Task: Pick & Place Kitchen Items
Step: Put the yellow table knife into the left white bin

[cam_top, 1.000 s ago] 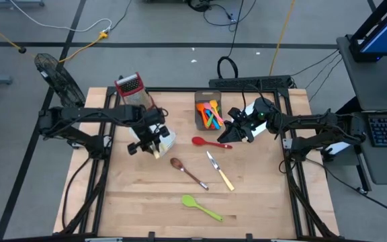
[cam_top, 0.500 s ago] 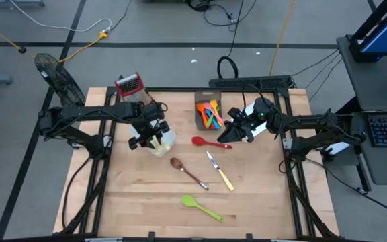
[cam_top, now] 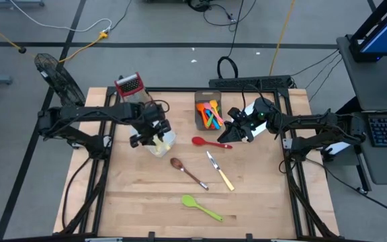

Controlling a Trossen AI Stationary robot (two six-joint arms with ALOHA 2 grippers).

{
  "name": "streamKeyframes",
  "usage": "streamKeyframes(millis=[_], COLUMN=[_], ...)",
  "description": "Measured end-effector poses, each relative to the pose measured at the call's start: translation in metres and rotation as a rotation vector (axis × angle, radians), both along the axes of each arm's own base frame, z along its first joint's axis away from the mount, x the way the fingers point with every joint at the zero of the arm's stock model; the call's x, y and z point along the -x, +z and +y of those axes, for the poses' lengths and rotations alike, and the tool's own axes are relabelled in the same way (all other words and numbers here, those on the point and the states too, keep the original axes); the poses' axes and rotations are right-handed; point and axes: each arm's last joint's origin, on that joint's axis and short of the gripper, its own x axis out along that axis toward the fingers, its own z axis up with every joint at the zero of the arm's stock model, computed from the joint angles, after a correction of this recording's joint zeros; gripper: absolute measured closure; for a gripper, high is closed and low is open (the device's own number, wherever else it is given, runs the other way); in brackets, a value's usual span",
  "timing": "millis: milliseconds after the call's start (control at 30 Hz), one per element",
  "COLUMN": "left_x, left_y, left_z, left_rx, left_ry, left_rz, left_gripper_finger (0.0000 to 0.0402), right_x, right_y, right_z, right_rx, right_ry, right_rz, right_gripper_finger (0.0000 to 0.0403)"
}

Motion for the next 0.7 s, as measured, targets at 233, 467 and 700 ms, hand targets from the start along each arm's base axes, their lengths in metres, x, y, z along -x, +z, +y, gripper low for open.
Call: streamKeyframes(millis=[233, 467, 700], left_x=[-0.016, -0.022, -0.02], left_y=[0.024, 0.032, 0.033], left_z=[-0.021, -0.055, -0.085], left_rx=[-0.239, -0.29, -0.303], left_ry=[-0.087, -0.222, -0.299], left_rz=[-0.078, -0.134, -0.153], left_gripper_finger=[0.0227, 0.0227, 0.0227], right_x=[0.0, 0.0, 0.0], right_y=[0.0, -0.001, -0.001], right_z=[0.0, 0.001, 0.0], right_rx=[0.001, 0.063, 0.083], right_ry=[0.002, 0.003, 0.001], right_rz=[0.0, -0.033, -0.044], right_gripper_finger=[0.0309, 0.0309, 0.0309])
